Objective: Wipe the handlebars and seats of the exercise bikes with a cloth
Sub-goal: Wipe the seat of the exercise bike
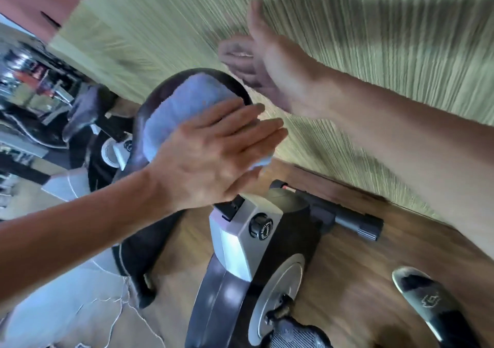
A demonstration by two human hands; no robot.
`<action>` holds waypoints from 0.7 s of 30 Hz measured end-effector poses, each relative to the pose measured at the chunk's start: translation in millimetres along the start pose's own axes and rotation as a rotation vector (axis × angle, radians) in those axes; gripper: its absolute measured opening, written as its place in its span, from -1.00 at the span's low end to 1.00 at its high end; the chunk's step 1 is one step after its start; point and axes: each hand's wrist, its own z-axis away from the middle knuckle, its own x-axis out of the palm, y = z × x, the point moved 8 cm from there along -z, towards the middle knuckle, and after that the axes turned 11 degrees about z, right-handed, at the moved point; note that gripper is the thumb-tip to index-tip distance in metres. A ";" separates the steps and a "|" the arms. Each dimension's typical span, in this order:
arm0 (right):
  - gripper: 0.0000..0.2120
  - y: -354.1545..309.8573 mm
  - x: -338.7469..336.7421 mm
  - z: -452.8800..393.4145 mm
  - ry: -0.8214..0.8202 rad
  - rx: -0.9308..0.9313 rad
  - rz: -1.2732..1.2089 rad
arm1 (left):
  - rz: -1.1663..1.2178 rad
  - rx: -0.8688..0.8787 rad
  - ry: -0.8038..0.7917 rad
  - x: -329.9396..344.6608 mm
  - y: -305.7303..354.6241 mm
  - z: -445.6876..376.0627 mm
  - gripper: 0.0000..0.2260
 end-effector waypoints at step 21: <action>-0.29 9.9 -46.4 35.8 0.169 -0.060 -0.086 | 0.382 -0.017 -0.031 -10.4 -46.5 -45.3 -0.64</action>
